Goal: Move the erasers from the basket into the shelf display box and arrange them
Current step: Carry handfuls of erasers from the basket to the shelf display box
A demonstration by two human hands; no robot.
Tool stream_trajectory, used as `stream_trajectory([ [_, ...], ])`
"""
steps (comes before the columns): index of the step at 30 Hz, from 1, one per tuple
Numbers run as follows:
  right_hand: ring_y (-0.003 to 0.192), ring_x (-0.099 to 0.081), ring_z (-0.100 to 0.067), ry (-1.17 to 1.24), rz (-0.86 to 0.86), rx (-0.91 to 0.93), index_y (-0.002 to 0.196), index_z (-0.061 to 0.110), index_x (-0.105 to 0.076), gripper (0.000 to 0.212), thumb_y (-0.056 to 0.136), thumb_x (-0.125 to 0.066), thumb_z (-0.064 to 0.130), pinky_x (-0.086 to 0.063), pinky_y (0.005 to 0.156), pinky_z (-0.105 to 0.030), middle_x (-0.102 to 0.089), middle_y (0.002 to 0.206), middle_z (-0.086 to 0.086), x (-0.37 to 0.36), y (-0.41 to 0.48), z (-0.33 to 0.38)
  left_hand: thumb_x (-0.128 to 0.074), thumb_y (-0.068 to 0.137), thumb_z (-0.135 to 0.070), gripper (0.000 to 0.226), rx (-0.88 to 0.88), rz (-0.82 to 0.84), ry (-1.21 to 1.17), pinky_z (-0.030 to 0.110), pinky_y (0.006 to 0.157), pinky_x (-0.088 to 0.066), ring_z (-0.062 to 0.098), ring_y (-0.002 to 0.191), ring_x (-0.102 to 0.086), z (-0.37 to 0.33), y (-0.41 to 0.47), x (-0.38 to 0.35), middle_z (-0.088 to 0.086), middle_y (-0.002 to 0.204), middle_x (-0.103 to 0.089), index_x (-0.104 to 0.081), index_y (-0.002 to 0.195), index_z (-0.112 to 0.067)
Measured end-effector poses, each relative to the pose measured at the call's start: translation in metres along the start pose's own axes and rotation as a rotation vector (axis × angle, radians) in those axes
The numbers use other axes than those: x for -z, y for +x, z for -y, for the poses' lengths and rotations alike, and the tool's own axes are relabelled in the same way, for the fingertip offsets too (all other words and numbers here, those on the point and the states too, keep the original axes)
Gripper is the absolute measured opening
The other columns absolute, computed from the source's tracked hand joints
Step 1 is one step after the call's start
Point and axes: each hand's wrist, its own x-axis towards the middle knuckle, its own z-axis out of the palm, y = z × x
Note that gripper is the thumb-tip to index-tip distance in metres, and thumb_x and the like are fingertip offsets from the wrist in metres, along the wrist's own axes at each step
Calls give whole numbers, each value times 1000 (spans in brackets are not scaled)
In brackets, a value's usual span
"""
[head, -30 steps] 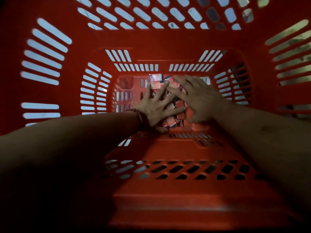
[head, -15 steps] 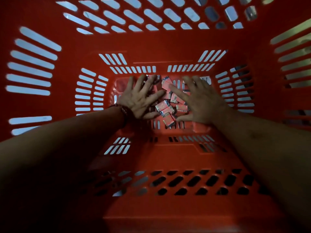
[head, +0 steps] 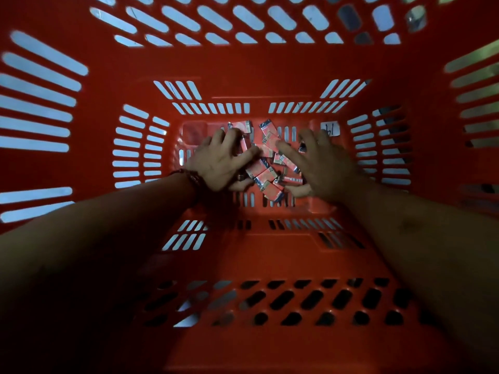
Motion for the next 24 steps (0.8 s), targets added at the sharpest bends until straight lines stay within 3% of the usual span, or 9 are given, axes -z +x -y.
stream_trajectory([
  [3, 118, -45, -45, 42, 4, -22, 149, 25, -22, 103, 68, -61, 75, -58, 71, -49, -39, 138, -26, 4, -1, 2, -58, 81, -65, 74, -7, 21, -66, 47, 46, -55, 48, 104, -55, 1, 1, 3, 31, 124, -50, -53, 138, -19],
  [7, 127, -43, -47, -33, -17, -45, 150, 23, -18, 95, 75, -51, 70, -57, 80, -48, -39, 141, -28, 6, -3, 3, -57, 89, -57, 66, -32, -5, -83, 50, 47, -56, 51, 108, -53, 4, 0, -1, 34, 129, -47, -52, 139, -14],
  [10, 129, -40, -49, -11, -19, -34, 148, 25, -26, 88, 78, -63, 62, -58, 78, -49, -37, 142, -28, 5, -4, 3, -43, 95, -56, 63, -33, -31, -91, 49, 50, -56, 52, 109, -53, 1, -3, -4, 34, 134, -41, -44, 141, -14],
  [12, 130, -38, -52, -9, -16, -14, 147, 24, -29, 85, 78, -69, 55, -59, 76, -51, -35, 144, -28, 2, -5, 3, -46, 96, -54, 62, -19, -25, -93, 48, 52, -56, 51, 110, -53, -1, -4, -5, 32, 136, -38, -39, 143, -15],
  [15, 132, -33, -54, 19, -16, 17, 152, 27, -20, 92, 79, -74, 48, -60, 79, -52, -31, 148, -27, 1, -4, 3, -59, 92, -49, 65, 17, -4, -116, 47, 52, -56, 50, 111, -53, -4, -2, -3, 36, 136, -40, -37, 143, -17],
  [20, 139, -20, -53, 139, -15, -19, 154, 46, 7, 105, 81, -70, 47, -58, 81, -51, -21, 153, -20, 13, 1, 10, -64, 78, -48, 75, 29, -5, -143, 38, 49, -51, 48, 109, -54, -8, 2, 8, 36, 131, -45, -48, 144, -15],
  [24, 136, -25, -50, 207, -3, -60, 153, 44, -7, 101, 76, -73, 43, -57, 80, -52, -21, 151, -16, 11, 5, 13, -55, 75, -54, 79, 63, 8, -149, 39, 46, -51, 48, 111, -51, -12, 4, 7, 34, 132, -43, -43, 145, -19],
])
